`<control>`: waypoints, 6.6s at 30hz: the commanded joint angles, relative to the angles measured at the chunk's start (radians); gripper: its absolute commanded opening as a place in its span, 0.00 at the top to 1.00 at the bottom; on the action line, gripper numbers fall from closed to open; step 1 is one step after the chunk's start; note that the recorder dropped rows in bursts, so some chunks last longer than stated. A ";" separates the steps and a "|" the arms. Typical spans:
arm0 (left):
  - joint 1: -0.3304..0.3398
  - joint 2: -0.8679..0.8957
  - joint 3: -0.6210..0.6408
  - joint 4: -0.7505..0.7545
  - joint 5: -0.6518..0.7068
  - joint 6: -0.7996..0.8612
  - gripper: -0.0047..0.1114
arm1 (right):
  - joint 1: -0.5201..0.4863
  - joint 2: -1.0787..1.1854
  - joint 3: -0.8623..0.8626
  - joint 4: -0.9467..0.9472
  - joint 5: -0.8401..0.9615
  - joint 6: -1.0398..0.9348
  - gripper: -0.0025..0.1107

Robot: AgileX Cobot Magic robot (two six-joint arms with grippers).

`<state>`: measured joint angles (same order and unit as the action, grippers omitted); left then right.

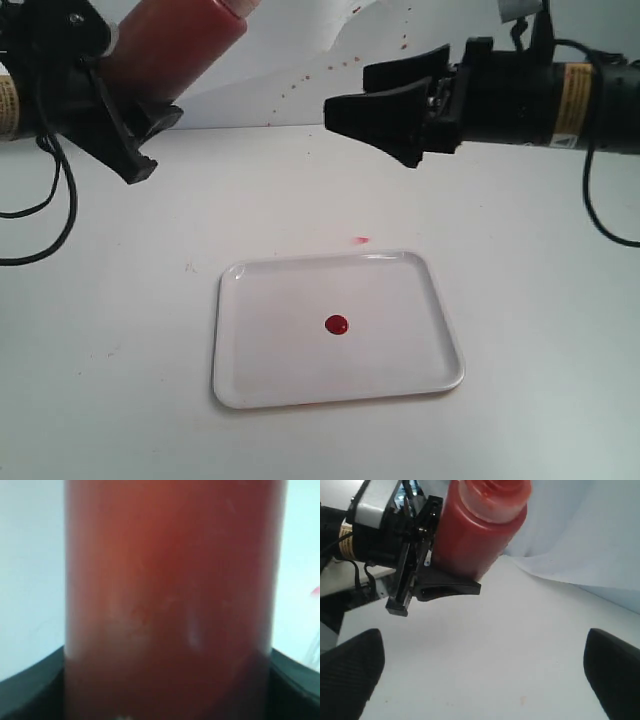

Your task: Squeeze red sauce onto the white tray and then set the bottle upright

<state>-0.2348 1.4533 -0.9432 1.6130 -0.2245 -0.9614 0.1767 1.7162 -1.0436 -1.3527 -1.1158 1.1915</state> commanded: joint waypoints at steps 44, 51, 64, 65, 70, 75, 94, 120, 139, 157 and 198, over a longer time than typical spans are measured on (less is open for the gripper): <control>0.173 0.298 -0.003 -0.156 -0.997 -0.073 0.96 | 0.413 0.117 -0.005 0.670 0.144 -0.572 0.98; 0.173 0.298 -0.003 -0.156 -0.997 -0.073 0.96 | 0.413 0.117 -0.005 0.678 0.144 -0.575 0.98; 0.173 0.298 -0.003 -0.130 -0.990 -0.081 0.95 | 0.413 0.117 -0.005 0.776 0.149 -0.585 0.98; 0.173 0.298 -0.003 -0.130 -0.940 -0.107 0.95 | 0.413 0.117 -0.005 0.776 0.153 -0.586 0.98; 0.173 0.298 -0.003 -0.143 -0.795 -0.168 0.57 | 0.413 0.117 -0.005 0.790 0.224 -0.628 0.98; 0.173 0.298 -0.003 -0.186 -0.850 -0.173 0.07 | 0.413 0.117 -0.005 0.832 0.237 -0.648 0.98; 0.173 0.300 -0.003 -0.168 -0.346 -0.159 0.07 | 0.413 0.385 -0.049 1.252 0.078 -1.056 0.98; 0.186 0.596 -0.005 -0.743 -0.251 0.430 0.07 | 0.417 0.749 -0.576 1.221 0.442 -1.183 0.95; 0.186 0.596 -0.003 -0.766 -0.321 0.412 0.07 | 0.463 0.524 -0.576 1.171 0.439 -1.110 0.05; 0.184 0.260 0.168 -0.610 -0.448 0.330 0.96 | 0.502 -0.084 -0.576 0.903 1.440 -1.161 0.08; 0.184 -0.981 0.514 -0.613 -0.289 -0.039 0.96 | 0.500 -0.789 0.105 0.911 1.550 -0.832 0.98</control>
<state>-0.0500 0.4816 -0.4351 1.0381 -0.5733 -0.9536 0.6794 0.9322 -0.9445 -0.4457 0.4494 0.3552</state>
